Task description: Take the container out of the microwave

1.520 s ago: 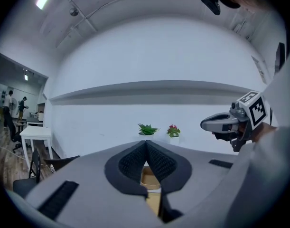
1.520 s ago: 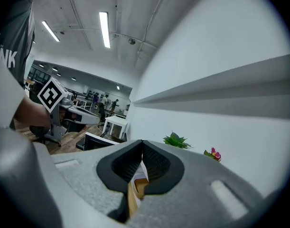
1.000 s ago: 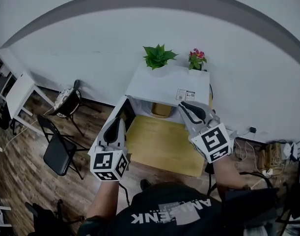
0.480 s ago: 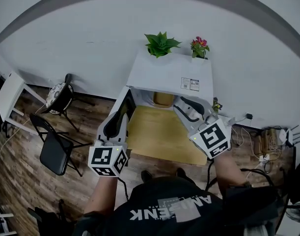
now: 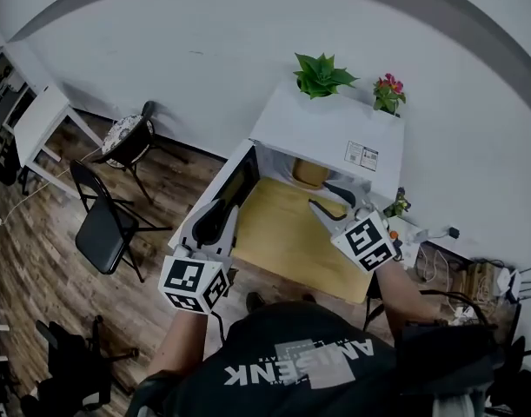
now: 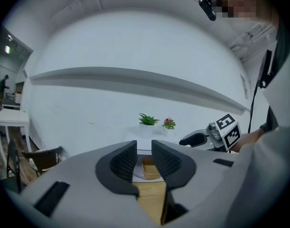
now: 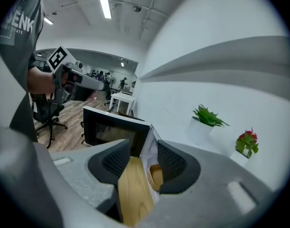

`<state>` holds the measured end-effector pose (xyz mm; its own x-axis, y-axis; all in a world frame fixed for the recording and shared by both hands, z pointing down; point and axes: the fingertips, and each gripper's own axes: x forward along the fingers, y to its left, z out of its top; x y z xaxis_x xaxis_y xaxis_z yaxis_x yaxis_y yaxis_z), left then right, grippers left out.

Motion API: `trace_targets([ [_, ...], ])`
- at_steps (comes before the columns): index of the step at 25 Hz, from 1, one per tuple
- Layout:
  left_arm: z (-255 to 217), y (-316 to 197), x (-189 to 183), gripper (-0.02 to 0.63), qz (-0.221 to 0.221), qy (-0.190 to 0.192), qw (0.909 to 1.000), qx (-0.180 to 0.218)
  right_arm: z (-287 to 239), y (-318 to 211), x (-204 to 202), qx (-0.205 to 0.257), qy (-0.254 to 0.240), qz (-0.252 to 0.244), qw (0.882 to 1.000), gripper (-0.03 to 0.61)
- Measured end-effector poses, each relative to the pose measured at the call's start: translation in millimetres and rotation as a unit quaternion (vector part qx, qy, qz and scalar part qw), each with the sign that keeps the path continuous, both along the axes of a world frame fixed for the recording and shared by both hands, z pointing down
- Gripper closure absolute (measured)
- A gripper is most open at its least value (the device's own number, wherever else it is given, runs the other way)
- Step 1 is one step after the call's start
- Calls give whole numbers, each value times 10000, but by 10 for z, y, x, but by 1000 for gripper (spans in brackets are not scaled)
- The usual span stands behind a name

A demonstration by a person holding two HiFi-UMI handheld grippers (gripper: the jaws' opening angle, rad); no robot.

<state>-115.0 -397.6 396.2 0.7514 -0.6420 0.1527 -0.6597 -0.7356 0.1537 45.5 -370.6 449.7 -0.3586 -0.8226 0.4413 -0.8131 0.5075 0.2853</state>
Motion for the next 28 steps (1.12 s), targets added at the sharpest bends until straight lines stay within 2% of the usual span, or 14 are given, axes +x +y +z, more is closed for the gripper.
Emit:
trace_targets([
  [3, 24, 50, -29, 524, -173, -50, 9998, 20, 244, -117, 61, -127, 128, -122, 9998, 414],
  [6, 49, 91, -51, 471, -328, -98, 9994, -9, 470, -246, 110, -137, 298, -209, 9992, 414],
  [14, 109, 168, -184, 468, -896, -117, 9959, -74, 1131, -578, 190, -545, 671, -403, 9954, 414],
  [21, 167, 187, -245, 468, -1104, -326, 9933, -98, 1545, -851, 285, -559, 1230, -347, 9902, 414],
  [23, 162, 184, -275, 468, -1181, -274, 9926, -115, 1691, -939, 315, -758, 1306, -304, 9881, 414],
  [26, 74, 231, -268, 468, -1122, 22, 9936, -118, 1960, -1027, 355, -1156, 1573, -319, 9802, 414],
  [28, 43, 252, -289, 468, -1163, 74, 9931, -110, 2067, -1108, 398, -1152, 1767, -292, 9771, 414],
])
